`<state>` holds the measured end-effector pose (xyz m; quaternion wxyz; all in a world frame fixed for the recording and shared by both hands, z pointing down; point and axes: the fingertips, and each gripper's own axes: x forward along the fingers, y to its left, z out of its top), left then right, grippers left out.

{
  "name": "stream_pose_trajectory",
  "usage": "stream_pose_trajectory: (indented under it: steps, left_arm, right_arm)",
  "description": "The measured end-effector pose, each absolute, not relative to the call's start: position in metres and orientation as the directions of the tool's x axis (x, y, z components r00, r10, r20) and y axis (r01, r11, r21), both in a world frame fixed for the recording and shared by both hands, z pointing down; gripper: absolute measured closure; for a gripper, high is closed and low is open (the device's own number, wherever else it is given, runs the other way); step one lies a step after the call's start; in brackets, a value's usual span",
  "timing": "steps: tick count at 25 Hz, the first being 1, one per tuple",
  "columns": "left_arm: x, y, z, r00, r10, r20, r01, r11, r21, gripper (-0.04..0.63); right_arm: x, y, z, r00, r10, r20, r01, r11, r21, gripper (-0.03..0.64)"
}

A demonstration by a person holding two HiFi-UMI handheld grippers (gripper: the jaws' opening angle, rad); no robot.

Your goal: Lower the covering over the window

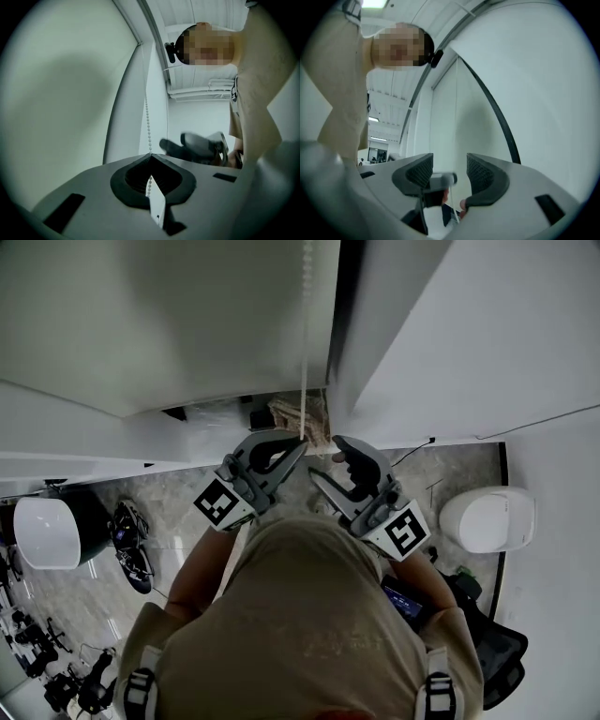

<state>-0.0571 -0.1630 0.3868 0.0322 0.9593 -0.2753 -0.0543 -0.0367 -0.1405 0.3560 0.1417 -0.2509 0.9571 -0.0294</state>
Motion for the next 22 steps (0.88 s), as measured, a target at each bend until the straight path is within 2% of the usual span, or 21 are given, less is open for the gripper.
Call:
stream_pose_trajectory:
  steps: [2,4,5,6,10,11,12,15,18,19,22]
  left_arm:
    - [-0.05,-0.152,0.4,0.845,-0.528,-0.089,-0.517,-0.848,0.12,0.58]
    - [-0.038,-0.139,0.402,0.851,-0.517,-0.091,-0.507,-0.854,0.117,0.58]
    - [-0.033,-0.134,0.402,0.854,-0.513,-0.085,-0.503,-0.857,0.11,0.58]
    - [-0.03,-0.13,0.403,0.855,-0.513,-0.079,-0.505,-0.857,0.104,0.58]
    - [-0.048,-0.126,0.398,0.806,-0.575,-0.141,-0.562,-0.818,0.127,0.572]
    - [-0.059,-0.126,0.392,0.786,-0.589,-0.187,-0.569,-0.808,0.154,0.488]
    - [-0.069,-0.128,0.382,0.769,-0.596,-0.23,-0.572,-0.803,0.168,0.434]
    - [-0.068,-0.141,0.346,0.776,-0.567,-0.275,-0.559,-0.821,0.118,0.434]
    - [-0.049,-0.161,0.321,0.798,-0.552,-0.241,-0.555,-0.829,0.062,0.448]
    - [-0.045,-0.164,0.32,0.801,-0.558,-0.217,-0.562,-0.826,0.051,0.553]
    - [-0.05,-0.16,0.321,0.793,-0.568,-0.222,-0.566,-0.821,0.079,0.578]
  right_arm:
    - [-0.038,-0.144,0.339,-0.838,-0.477,-0.265,-0.473,0.877,-0.084,0.407]
    - [-0.047,-0.146,0.337,-0.857,-0.466,-0.218,-0.47,0.882,-0.037,0.427]
    - [-0.049,-0.147,0.338,-0.862,-0.464,-0.203,-0.468,0.883,-0.033,0.488]
    - [-0.05,-0.146,0.338,-0.863,-0.464,-0.198,-0.467,0.884,-0.033,0.577]
    - [-0.046,-0.141,0.344,-0.868,-0.457,-0.191,-0.463,0.886,-0.019,0.603]
    - [-0.046,-0.144,0.355,-0.876,-0.452,-0.168,-0.454,0.89,-0.026,0.603]
    - [-0.048,-0.147,0.371,-0.885,-0.446,-0.133,-0.445,0.895,-0.042,0.603]
    - [-0.056,-0.152,0.398,-0.899,-0.43,-0.081,-0.423,0.902,-0.09,0.603]
    - [-0.066,-0.15,0.399,-0.905,-0.417,-0.088,-0.409,0.908,-0.095,0.603]
    - [-0.068,-0.149,0.398,-0.906,-0.414,-0.089,-0.405,0.909,-0.096,0.603]
    - [-0.064,-0.14,0.392,-0.913,-0.394,-0.109,-0.389,0.919,-0.063,0.603]
